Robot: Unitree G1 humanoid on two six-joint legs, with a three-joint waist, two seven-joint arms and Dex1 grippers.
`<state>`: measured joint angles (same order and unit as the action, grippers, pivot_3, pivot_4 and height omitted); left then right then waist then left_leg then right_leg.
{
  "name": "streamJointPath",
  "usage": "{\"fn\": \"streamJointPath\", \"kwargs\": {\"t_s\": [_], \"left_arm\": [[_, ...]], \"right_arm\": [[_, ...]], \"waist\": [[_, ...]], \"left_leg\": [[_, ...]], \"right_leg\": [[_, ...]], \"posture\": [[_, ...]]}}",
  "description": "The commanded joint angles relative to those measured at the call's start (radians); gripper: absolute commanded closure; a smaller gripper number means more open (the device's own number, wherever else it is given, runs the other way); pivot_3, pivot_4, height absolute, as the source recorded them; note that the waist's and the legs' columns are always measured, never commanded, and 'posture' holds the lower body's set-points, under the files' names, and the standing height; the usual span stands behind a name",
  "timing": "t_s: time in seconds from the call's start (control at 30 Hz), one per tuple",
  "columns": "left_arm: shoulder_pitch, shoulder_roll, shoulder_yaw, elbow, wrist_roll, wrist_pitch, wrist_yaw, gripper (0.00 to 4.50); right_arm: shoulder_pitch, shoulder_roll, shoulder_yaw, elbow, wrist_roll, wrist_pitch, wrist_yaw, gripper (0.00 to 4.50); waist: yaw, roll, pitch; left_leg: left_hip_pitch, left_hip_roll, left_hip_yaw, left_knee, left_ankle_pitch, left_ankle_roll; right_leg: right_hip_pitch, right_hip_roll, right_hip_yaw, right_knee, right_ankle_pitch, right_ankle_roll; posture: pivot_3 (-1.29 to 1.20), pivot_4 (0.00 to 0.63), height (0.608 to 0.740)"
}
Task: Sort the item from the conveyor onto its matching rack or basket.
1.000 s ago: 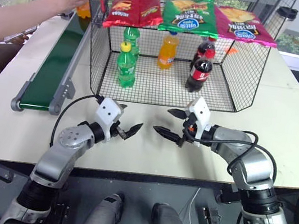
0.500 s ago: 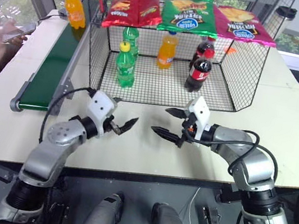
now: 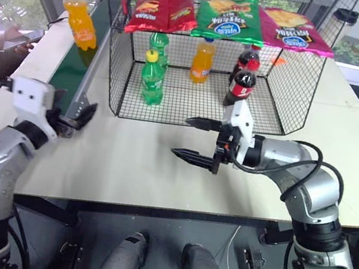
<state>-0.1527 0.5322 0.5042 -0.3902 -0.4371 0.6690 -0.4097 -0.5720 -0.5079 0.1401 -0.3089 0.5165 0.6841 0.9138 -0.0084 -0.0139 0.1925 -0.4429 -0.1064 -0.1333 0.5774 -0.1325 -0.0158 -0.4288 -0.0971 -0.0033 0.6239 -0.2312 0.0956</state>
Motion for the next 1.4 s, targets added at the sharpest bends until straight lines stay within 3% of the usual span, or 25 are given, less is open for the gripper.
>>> {"fn": "streamJointPath", "kwargs": {"t_s": [0.03,0.43,1.3,1.4], "left_arm": [[-0.019,0.012,0.069,0.023,-0.033,0.0,0.031,0.0],[-0.071,0.017,0.079,0.214,0.01,-0.095,0.118,0.0],[-0.133,0.038,-0.042,0.315,0.062,-0.202,0.086,0.0],[-0.122,0.022,-0.035,0.295,0.026,-0.222,0.051,0.89]], "right_arm": [[-0.021,0.005,-0.009,-0.016,0.014,-0.009,0.001,0.06],[0.011,-0.007,-0.005,-0.019,0.0,-0.001,-0.028,0.06],[0.011,-0.009,0.006,-0.009,-0.021,-0.009,-0.032,0.06],[0.011,-0.009,0.006,-0.008,-0.023,-0.009,-0.034,0.0]], "waist": [[-0.001,0.0,0.0],[-0.001,0.0,0.0],[-0.003,0.0,0.0],[0.0,0.0,0.0]], "left_leg": [[0.0,0.0,0.0,0.0,0.0,0.0],[0.0,0.0,0.0,0.0,0.0,0.0],[0.0,0.0,0.0,-0.001,0.0,0.0],[0.0,0.0,0.0,-0.001,0.0,0.0]], "right_leg": [[0.0,0.0,0.0,0.0,0.001,-0.001],[0.0,0.0,0.0,-0.001,0.002,-0.003],[0.0,0.0,0.0,-0.001,0.002,-0.003],[0.0,0.0,0.0,-0.001,0.002,-0.003]], "posture": [[0.0,0.15,0.739],[0.0,0.15,0.739],[0.0,0.15,0.739],[0.0,0.15,0.739]]}}
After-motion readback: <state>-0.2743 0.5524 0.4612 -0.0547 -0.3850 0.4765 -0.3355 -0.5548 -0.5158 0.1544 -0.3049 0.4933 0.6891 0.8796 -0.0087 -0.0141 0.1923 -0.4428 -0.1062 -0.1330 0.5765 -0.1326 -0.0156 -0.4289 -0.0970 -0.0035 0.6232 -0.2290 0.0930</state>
